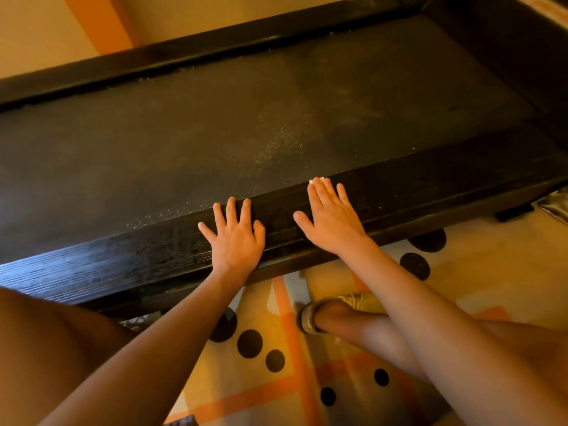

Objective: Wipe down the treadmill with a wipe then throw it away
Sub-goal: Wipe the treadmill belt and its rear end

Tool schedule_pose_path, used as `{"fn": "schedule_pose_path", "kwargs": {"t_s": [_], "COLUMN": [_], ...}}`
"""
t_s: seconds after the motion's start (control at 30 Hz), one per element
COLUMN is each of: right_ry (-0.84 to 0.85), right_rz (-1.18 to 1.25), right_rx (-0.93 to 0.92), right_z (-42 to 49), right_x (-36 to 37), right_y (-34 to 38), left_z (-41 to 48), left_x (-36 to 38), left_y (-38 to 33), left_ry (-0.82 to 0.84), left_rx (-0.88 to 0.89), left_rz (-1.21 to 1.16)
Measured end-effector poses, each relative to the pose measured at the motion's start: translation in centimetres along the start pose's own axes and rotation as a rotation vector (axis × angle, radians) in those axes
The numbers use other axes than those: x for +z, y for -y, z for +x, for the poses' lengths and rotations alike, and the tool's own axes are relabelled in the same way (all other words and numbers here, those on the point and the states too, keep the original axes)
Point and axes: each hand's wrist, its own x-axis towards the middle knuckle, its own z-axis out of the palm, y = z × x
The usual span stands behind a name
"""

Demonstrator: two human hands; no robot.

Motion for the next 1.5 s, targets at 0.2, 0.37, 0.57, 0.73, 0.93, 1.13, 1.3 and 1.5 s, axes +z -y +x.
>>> {"fn": "schedule_pose_path", "kwargs": {"t_s": [0.2, 0.37, 0.57, 0.73, 0.93, 1.13, 1.3, 1.5], "right_ry": [-0.006, -0.055, -0.026, -0.005, -0.028, -0.024, 0.005, -0.017], "right_rz": [0.007, 0.008, 0.003, -0.001, 0.006, 0.031, -0.008, 0.007], "right_rx": [-0.054, -0.031, -0.009, -0.067, -0.013, 0.006, -0.047, 0.047], "right_z": [-8.0, -4.7, 0.1, -6.1, -3.4, -1.3, -5.4, 1.2], "right_x": [2.0, 1.4, 0.2, 1.4, 1.1, 0.4, 1.5, -0.1], "right_y": [-1.3, -1.1, -0.5, -1.5, -1.5, -0.6, -1.5, -1.2], "left_z": [0.2, 1.2, 1.0, 1.2, 1.1, 1.1, 1.2, 1.3], "left_x": [0.1, -0.1, 0.6, 0.7, 0.5, 0.3, 0.5, 0.4], "left_y": [-0.1, -1.6, -3.2, -2.7, -2.8, -2.9, -2.8, -2.9], "left_ry": [-0.012, -0.024, -0.054, -0.059, -0.038, -0.024, -0.013, -0.008], "left_rx": [-0.008, -0.094, -0.172, -0.153, -0.136, -0.119, -0.097, -0.104], "left_rz": [-0.014, -0.067, -0.019, -0.004, 0.006, -0.003, 0.001, -0.001]}}
